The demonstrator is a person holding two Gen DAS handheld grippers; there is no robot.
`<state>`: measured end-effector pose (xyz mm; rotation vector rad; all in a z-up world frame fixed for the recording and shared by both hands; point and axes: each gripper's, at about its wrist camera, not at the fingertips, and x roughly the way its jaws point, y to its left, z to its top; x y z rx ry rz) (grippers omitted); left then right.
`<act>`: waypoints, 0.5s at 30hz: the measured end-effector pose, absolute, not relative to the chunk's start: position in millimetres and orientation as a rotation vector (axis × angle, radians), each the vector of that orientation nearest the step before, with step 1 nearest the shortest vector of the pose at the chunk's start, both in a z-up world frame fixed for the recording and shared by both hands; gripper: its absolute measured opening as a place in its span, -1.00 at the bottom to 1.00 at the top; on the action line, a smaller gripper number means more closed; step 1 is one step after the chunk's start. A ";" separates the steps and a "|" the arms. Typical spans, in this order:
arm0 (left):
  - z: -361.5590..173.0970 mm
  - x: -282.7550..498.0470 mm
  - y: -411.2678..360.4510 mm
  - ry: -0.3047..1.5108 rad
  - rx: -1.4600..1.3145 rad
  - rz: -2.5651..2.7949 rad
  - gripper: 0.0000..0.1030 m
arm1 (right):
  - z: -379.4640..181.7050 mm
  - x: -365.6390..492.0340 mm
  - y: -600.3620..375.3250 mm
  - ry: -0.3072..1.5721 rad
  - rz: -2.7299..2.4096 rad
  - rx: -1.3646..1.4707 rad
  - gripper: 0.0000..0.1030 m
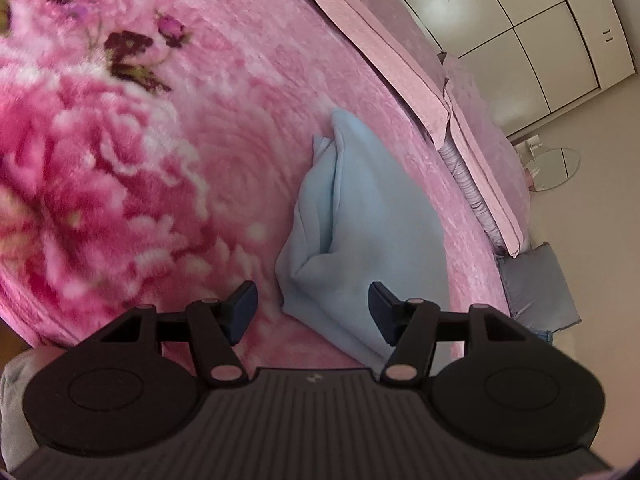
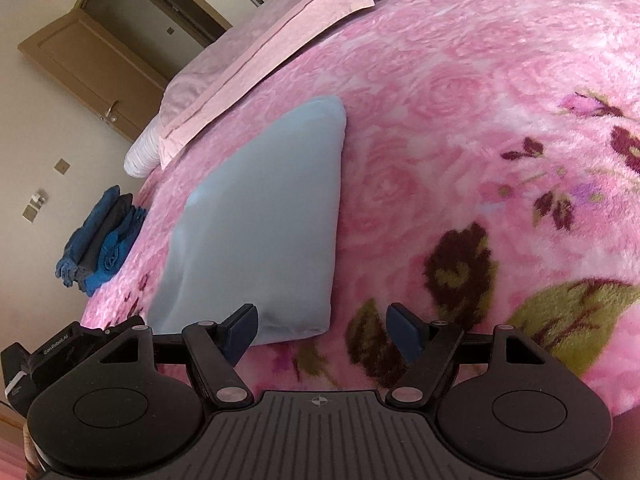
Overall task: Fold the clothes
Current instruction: 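Move both open grippers toward the folded sweatshirt edge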
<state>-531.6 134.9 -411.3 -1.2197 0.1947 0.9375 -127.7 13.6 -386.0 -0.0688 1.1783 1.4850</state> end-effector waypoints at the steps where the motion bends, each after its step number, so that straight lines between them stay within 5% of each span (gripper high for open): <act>1: -411.9 -531.1 133.0 0.192 -1.224 0.936 0.09 | -385.5 -128.7 13.1 1.176 1.486 -0.074 0.44; 15: -403.3 -535.3 135.7 0.208 -1.185 0.948 0.09 | -381.3 -126.0 0.5 1.187 1.479 -0.080 0.44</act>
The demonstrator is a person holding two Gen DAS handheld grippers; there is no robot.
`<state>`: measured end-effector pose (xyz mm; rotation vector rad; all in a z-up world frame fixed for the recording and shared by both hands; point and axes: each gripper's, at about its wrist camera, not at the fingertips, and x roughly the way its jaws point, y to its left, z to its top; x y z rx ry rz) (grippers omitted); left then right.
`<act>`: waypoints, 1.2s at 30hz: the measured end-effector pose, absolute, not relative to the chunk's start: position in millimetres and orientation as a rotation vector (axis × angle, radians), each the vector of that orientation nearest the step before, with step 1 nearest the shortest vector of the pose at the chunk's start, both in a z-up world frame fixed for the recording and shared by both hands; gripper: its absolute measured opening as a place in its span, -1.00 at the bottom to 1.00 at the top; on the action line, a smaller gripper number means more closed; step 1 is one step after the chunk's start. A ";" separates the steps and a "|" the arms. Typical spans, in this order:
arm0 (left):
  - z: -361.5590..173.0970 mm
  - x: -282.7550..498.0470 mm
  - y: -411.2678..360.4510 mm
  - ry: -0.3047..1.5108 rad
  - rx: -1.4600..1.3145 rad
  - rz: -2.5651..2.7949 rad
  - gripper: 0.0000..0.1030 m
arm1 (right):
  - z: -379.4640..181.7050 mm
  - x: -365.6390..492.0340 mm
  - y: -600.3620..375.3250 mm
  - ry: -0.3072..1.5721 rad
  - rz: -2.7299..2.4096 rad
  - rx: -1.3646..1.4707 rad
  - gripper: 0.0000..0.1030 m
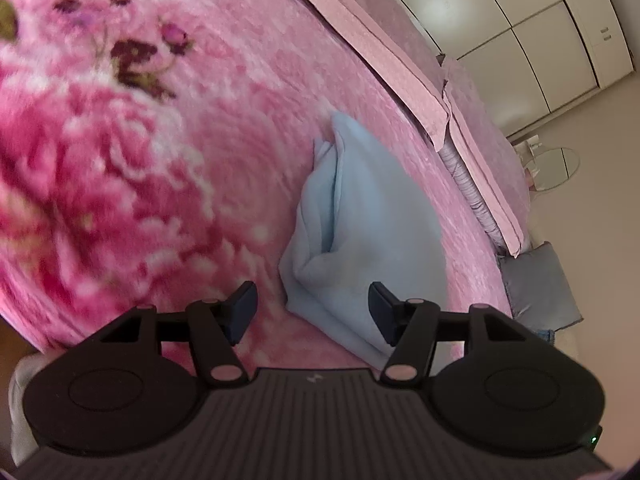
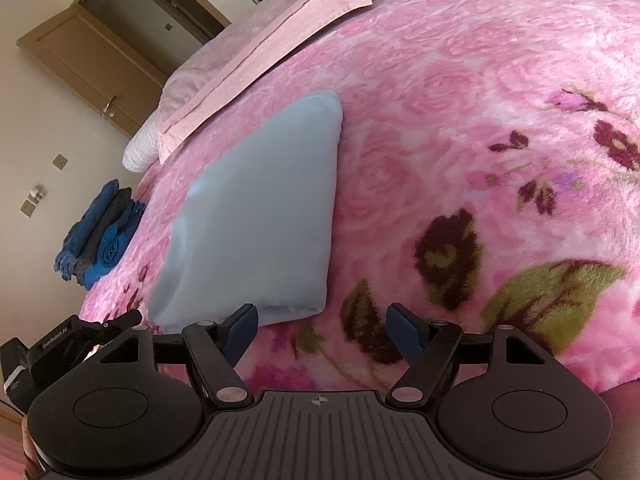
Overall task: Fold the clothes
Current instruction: 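Move both open grippers toward the folded sweatshirt edge, then close both grippers on the folded sweatshirt edge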
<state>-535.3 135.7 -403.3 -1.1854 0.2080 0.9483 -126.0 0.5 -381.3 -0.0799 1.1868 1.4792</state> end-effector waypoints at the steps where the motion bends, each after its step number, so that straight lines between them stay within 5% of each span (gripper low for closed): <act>1: -401.2 -536.6 140.0 0.213 -1.169 0.950 0.09 | -380.5 -125.1 1.6 1.186 1.480 -0.079 0.44; 7: -397.8 -546.8 190.3 0.192 -1.172 0.916 0.13 | -377.5 -110.4 20.6 1.203 1.499 -0.025 0.44; 19: -440.8 -518.6 302.2 0.211 -1.437 0.685 0.21 | -411.1 -57.1 147.2 1.523 1.552 0.080 0.44; 28: -447.3 -487.3 314.7 0.314 -1.499 0.578 0.22 | -421.6 -46.9 179.5 1.638 1.643 0.026 0.43; 36: -454.6 -477.1 318.3 0.343 -1.531 0.581 -0.17 | -429.2 -58.9 192.8 1.672 1.719 -0.007 0.42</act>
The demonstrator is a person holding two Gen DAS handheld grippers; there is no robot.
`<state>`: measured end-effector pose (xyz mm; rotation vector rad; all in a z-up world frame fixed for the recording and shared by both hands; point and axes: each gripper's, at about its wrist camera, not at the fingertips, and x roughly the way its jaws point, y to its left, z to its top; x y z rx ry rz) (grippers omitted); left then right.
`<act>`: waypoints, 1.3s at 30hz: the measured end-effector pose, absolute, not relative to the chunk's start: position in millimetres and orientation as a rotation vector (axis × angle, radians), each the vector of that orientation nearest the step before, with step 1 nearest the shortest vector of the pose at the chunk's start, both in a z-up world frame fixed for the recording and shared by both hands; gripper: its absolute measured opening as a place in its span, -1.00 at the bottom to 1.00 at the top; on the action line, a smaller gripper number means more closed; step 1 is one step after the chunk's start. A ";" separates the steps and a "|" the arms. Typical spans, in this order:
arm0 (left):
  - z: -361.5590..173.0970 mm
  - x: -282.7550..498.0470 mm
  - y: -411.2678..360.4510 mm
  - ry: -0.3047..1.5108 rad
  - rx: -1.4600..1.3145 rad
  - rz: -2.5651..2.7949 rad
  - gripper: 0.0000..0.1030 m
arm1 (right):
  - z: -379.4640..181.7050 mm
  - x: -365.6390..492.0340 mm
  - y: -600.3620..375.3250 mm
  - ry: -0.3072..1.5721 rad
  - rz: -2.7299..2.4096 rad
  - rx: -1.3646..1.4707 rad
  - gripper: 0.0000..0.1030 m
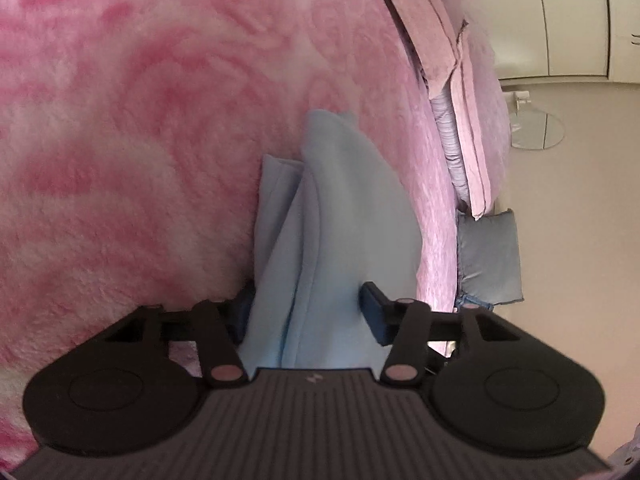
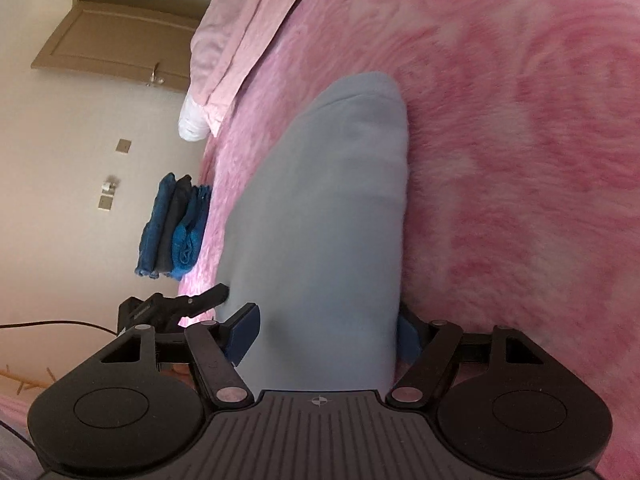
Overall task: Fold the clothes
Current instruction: 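Close both grippers on the folded sweatshirt edge, then lift the folded sweatshirt with both grippers and carry it to the jeans stack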
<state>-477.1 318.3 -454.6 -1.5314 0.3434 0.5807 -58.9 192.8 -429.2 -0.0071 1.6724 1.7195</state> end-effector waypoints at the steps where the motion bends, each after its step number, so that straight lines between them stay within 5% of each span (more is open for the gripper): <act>1: -455.4 -475.4 319.4 0.346 -1.539 0.585 -0.23 | -430.5 -60.5 195.8 1.677 1.723 -0.005 0.40; 4: -456.2 -468.6 320.9 0.359 -1.573 0.615 -0.58 | -436.0 -63.9 204.4 1.705 1.697 -0.025 -0.13; 9: -431.4 -456.7 318.0 0.412 -1.554 0.686 -0.73 | -432.9 -60.3 210.3 1.798 1.609 -0.010 -0.55; 18: -355.5 -480.3 353.6 0.461 -1.497 0.633 -0.75 | -357.2 -90.2 213.1 1.773 1.501 0.091 -0.63; 29: -253.3 -571.4 463.6 0.684 -1.316 0.292 -0.75 | -254.3 -259.6 182.1 1.613 1.193 0.461 -0.63; 39: -190.5 -614.2 467.2 0.759 -1.200 0.125 -0.75 | -179.2 -374.2 141.0 1.464 1.044 0.619 -0.63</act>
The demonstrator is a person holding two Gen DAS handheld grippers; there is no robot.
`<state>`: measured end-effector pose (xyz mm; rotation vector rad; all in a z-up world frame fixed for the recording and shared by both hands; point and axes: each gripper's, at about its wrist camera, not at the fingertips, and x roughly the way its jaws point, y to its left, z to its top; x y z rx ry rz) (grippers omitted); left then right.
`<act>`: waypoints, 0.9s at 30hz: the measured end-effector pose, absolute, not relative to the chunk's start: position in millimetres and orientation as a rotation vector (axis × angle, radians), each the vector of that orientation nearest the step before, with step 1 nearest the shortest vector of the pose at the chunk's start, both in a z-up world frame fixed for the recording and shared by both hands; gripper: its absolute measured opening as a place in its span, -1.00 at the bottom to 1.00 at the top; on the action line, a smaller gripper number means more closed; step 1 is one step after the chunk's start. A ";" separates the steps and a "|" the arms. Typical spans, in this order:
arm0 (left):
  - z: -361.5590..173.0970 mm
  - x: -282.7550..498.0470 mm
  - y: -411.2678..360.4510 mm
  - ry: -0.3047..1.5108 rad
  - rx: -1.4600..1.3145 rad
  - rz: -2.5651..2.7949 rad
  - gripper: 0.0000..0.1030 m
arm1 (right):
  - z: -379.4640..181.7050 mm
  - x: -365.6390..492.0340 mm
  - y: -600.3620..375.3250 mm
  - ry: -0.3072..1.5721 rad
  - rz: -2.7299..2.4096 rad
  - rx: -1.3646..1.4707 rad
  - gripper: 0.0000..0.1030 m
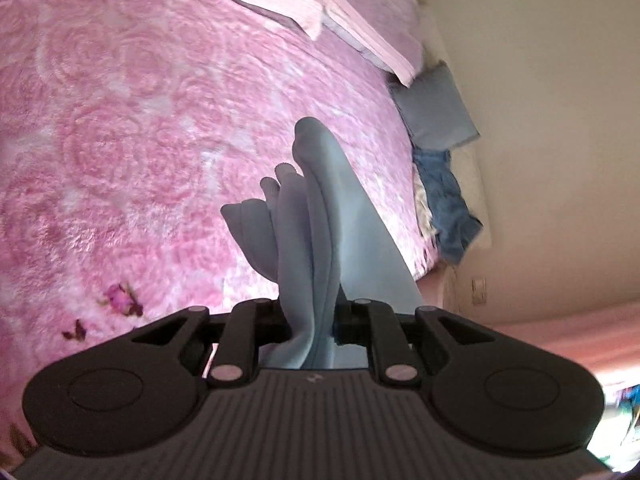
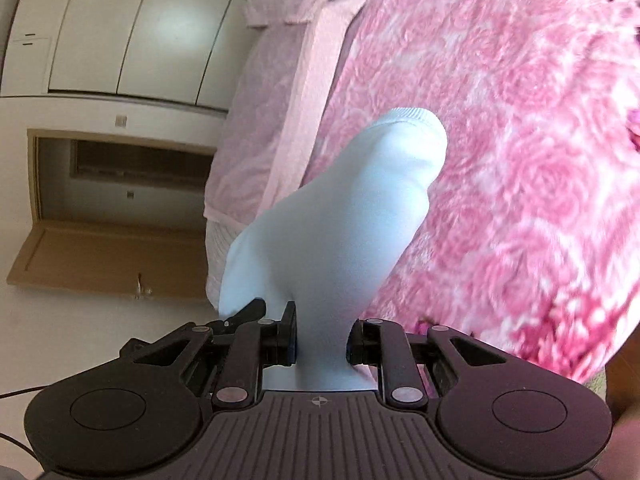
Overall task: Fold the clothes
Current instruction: 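Lift the folded sweatshirt with both grippers and carry it to the jeans stack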
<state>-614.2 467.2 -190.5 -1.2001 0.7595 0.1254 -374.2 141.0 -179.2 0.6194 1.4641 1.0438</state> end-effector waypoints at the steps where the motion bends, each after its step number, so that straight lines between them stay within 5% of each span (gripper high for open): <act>1: -187.7 -620.7 465.0 0.761 -1.191 0.110 -0.75 | -172.8 -382.3 136.3 1.450 1.036 0.624 -0.63; 13: -176.3 -764.6 432.2 0.775 -1.090 -0.057 -0.75 | -150.9 -562.5 59.6 1.286 0.934 0.741 -0.63; 27: -147.9 -942.8 479.9 0.922 -1.077 -0.005 -0.76 | -145.7 -768.4 67.5 1.410 0.801 0.893 -0.63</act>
